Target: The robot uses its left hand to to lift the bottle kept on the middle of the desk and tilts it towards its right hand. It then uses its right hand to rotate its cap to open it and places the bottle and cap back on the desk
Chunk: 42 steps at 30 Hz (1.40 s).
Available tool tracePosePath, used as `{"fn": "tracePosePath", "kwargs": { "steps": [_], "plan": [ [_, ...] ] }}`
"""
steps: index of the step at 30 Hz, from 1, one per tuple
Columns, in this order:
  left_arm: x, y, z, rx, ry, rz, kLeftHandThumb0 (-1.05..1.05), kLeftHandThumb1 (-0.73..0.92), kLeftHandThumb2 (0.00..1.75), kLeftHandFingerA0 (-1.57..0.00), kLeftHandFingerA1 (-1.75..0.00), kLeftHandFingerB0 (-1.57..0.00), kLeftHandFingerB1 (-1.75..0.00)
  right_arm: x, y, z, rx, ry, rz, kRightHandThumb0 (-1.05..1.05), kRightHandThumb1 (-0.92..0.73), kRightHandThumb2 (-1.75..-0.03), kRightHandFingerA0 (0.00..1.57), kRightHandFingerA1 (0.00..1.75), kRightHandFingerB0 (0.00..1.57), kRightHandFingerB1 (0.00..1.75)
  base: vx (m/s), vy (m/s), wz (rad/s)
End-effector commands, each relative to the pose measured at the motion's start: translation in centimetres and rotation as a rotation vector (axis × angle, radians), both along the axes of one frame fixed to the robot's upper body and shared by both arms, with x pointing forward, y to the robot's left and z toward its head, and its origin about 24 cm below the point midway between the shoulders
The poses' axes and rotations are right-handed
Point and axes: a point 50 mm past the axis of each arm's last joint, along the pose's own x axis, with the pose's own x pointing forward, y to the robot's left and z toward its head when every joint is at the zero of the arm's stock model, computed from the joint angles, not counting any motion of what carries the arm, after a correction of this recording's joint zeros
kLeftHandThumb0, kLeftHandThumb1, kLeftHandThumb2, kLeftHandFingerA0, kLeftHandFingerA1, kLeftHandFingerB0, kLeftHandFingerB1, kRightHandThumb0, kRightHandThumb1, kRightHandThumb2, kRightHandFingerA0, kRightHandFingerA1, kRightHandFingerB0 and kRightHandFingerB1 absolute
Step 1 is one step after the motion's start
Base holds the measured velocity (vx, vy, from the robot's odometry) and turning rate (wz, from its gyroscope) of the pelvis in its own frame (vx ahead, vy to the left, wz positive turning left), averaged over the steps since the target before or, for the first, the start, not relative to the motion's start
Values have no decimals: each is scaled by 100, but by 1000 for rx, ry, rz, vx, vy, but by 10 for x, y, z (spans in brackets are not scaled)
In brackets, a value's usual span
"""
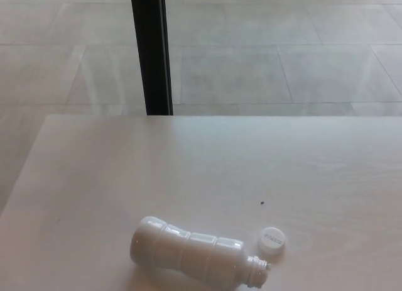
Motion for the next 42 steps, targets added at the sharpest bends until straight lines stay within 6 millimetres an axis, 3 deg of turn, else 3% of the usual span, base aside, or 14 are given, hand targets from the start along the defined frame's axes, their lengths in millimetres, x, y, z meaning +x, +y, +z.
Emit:
{"fn": "tracePosePath", "kwargs": {
  "steps": [1,2,3,4,5,7,8,9,13,23,24,25,35,42],
  "plan": [
    [-64,-27,-25,117,479,-208,-65,71,61,-35,-40,-29,-33,-57,52,-97,482,-103,-387,-38,-70,-60,45,53,35,32,0,0,0],
    [-63,-28,-26,95,536,-346,-64,56,96,-33,-54,-16,-44,-57,54,-100,493,-72,-342,-39,-69,-61,48,48,34,32,0,0,0],
    [-59,-29,-27,136,704,-649,-69,64,100,-38,-53,-23,-44,-58,56,-102,504,-33,-280,-45,-59,-82,45,56,32,46,0,0,0],
    [-58,-29,-28,152,743,-720,-69,64,100,-38,-53,-23,-44,-58,57,-102,508,-26,-265,-45,-59,-82,45,56,32,46,0,0,0],
    [-60,-30,-27,140,763,-815,-62,79,64,-33,-34,-32,-31,-59,58,-103,487,30,-214,-46,-59,-85,50,59,32,47,0,0,0],
    [-59,-32,-27,140,793,-944,-61,80,65,-31,-32,-33,-32,-59,60,-103,473,82,-152,-45,-58,-84,53,60,31,46,0,0,0],
    [-58,-32,-28,160,804,-919,-64,67,97,-28,-48,-28,-47,-58,62,-102,472,110,-115,-44,-56,-84,61,63,40,49,0,0,0],
    [-59,-32,-29,169,801,-886,-65,65,95,-33,-50,-28,-46,-58,63,-102,472,121,-94,-39,-66,-60,68,62,49,38,0,0,0],
    [-62,-29,-26,176,761,-776,-56,62,99,-36,-56,-24,-48,-59,63,-101,470,157,-59,-38,-69,-61,66,64,50,39,0,0,0],
    [-67,-27,-24,197,820,-864,-57,63,99,-37,-55,-27,-48,-64,66,-98,479,234,2,-37,-67,-60,75,73,54,43,0,0,0],
    [-65,-26,-24,209,815,-841,-51,75,63,-45,-41,-40,-36,-62,68,-99,482,228,3,-37,-67,-60,76,74,57,45,0,0,0],
    [-65,-26,-24,211,808,-845,-52,62,98,-39,-57,-27,-49,-62,69,-99,476,239,18,-37,-68,-60,75,71,58,45,0,0,0],
    [-69,-23,-22,204,805,-825,-51,60,98,-39,-57,-27,-50,-66,76,-91,476,299,75,-38,-70,-61,63,64,50,45,0,0,0],
    [-67,-24,-22,216,801,-822,-52,59,97,-40,-57,-29,-50,-64,81,-87,461,341,97,-37,-70,-61,64,58,53,44,0,0,0]
  ]
}}
